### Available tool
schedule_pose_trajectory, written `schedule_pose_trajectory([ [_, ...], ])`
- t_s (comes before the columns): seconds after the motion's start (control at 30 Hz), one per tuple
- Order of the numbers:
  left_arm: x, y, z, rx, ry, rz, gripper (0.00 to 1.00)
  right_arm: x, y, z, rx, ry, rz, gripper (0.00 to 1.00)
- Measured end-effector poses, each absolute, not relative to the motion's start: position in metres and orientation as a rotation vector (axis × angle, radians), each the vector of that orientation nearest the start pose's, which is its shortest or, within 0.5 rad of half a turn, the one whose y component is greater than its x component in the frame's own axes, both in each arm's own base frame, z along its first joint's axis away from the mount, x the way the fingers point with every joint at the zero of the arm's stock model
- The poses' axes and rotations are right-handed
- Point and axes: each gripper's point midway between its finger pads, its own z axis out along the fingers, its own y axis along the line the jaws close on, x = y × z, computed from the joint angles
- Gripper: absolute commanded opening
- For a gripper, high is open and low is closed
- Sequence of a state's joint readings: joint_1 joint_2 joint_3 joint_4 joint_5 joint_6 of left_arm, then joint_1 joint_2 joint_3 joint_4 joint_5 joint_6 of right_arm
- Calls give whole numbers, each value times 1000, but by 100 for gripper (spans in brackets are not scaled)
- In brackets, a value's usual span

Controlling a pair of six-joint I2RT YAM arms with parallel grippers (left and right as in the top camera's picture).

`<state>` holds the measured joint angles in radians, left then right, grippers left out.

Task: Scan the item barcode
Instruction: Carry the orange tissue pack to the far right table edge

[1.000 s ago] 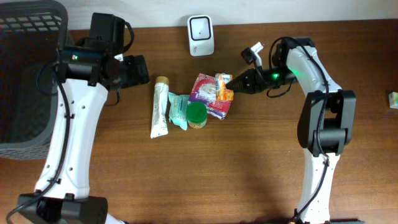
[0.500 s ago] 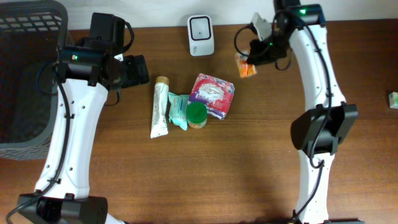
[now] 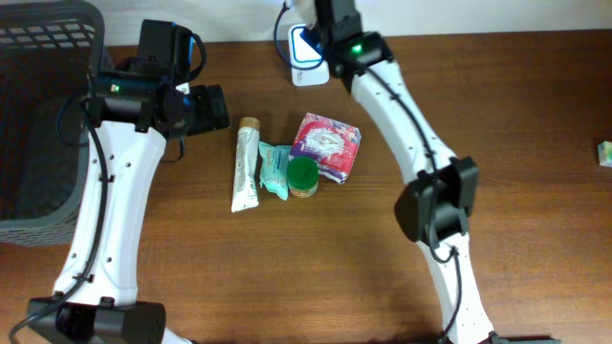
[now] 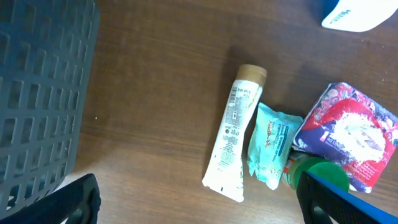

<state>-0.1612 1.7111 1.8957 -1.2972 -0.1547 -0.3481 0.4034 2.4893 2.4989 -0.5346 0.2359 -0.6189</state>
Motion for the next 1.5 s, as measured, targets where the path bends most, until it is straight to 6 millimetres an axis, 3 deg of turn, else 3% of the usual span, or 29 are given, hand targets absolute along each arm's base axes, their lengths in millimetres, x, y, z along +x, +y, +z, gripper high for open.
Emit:
schedule_pose_trajectory([
  [0.07,394,-37,260,-296,2644,43,99,649,234,175,-966,1930,-401,4],
  [0.13,394,-37,260,-296,2644,43,99,650,236,154,-995,1952,-396,4],
  [0.3,394,-37,260,-296,2644,43,99,656,237,154,-898,1965,-304,4],
  [0.33,394,-37,260,-296,2644,43,99,658,230,153,-835,1995,-274,4],
  [0.4,394,-37,260,-296,2644,43,99,664,197,151,-688,2075,-233,4],
  [0.47,394,-37,260,-296,2645,43,99,664,133,150,-480,2203,-208,4],
  [0.5,394,-37,260,-296,2645,44,99,657,80,154,-304,2292,-198,4],
  [0.57,394,-37,260,-296,2645,44,99,641,-5,168,-14,2366,-200,4],
  [0.63,394,-37,260,-296,2644,43,99,603,-94,167,296,2465,-226,4],
  [0.67,394,-37,260,-296,2644,43,99,584,-128,162,407,2506,-246,4],
  [0.7,394,-37,260,-296,2644,43,99,549,-185,150,598,2568,-283,4],
  [0.9,394,-37,260,-296,2644,43,99,466,-311,134,1015,2552,-341,4],
  [1.0,394,-37,260,-296,2644,43,99,434,-366,117,1161,2490,-373,13],
  [1.1,394,-37,260,-296,2644,43,99,413,-389,89,1234,2481,-340,11],
  [1.2,394,-37,260,-296,2644,43,99,425,-376,64,1146,2517,-207,11],
  [1.23,394,-37,260,-296,2644,43,99,430,-369,61,1120,2528,-178,33],
  [1.27,394,-37,260,-296,2644,43,99,434,-365,62,1102,2529,-164,63],
  [1.4,394,-37,260,-296,2644,43,99,441,-355,61,1062,2548,-125,66],
  [1.5,394,-37,260,-296,2644,43,99,448,-335,62,1029,2555,39,70],
])
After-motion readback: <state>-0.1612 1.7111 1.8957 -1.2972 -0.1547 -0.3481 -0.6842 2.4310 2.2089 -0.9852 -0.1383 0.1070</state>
